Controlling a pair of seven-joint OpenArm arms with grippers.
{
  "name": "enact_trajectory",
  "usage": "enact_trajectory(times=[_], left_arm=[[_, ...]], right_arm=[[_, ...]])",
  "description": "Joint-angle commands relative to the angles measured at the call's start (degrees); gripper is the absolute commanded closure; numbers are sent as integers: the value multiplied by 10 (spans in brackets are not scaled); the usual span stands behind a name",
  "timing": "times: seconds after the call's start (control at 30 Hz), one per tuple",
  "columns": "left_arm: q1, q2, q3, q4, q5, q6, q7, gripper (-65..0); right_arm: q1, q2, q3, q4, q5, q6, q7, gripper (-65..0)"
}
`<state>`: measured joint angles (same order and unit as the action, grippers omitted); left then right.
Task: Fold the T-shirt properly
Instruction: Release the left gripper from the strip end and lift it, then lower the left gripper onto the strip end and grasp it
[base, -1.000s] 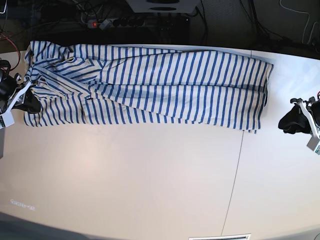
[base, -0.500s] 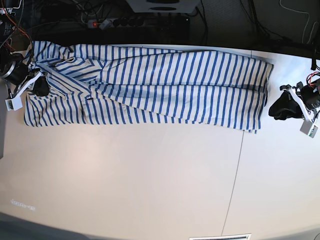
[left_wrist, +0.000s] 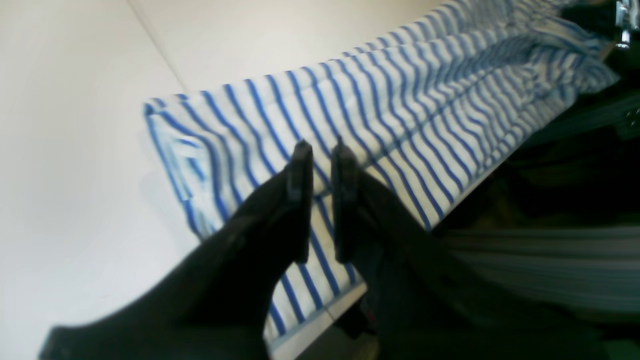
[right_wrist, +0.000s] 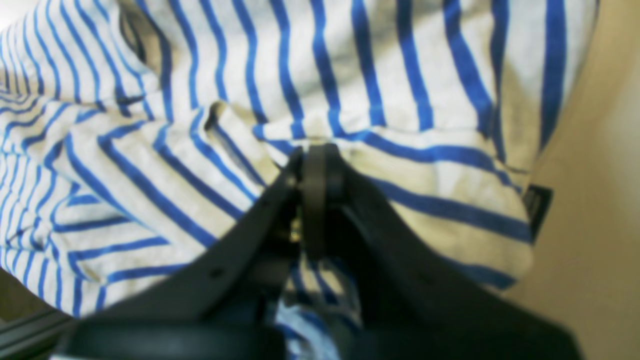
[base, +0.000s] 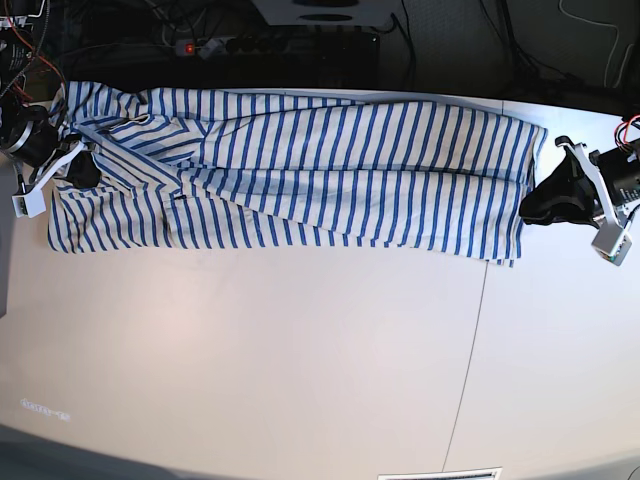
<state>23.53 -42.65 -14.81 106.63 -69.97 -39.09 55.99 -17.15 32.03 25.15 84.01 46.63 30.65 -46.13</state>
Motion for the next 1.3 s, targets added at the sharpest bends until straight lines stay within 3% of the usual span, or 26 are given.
enact_trajectory(times=[0.0,0.07,0.17,0.2,0.47,0.73,0.93,1.13,1.27], left_arm=[[-1,-8,-6,9,17,-9,-16,-86],[0,-1,-6,6,76,-9,-30,-198],[2,-1,-6,-9,103,-9,-31,-449],[2,-1,-6,-14,113,-9,-35,-473],[1,0,-5,-87,129,-9,-94,-472],[1,2,-5,-107,109,-9,-95,-472],[1,23,-3,-107,115,-9,-96,-472],[-6,27,44,-108,192,-9,-149,-472],[-35,27,81,-123,227,10,-151,-472]], right_arm=[[3,12,5,7,7,39,9,0],[3,12,5,7,7,39,11,0],[3,12,5,7,8,39,11,0],[4,12,5,7,9,39,11,0],[5,12,5,7,9,39,9,0],[4,12,5,7,9,39,9,0],[5,12,5,7,9,39,9,0],[5,12,5,7,9,39,9,0],[4,12,5,7,10,39,9,0]])
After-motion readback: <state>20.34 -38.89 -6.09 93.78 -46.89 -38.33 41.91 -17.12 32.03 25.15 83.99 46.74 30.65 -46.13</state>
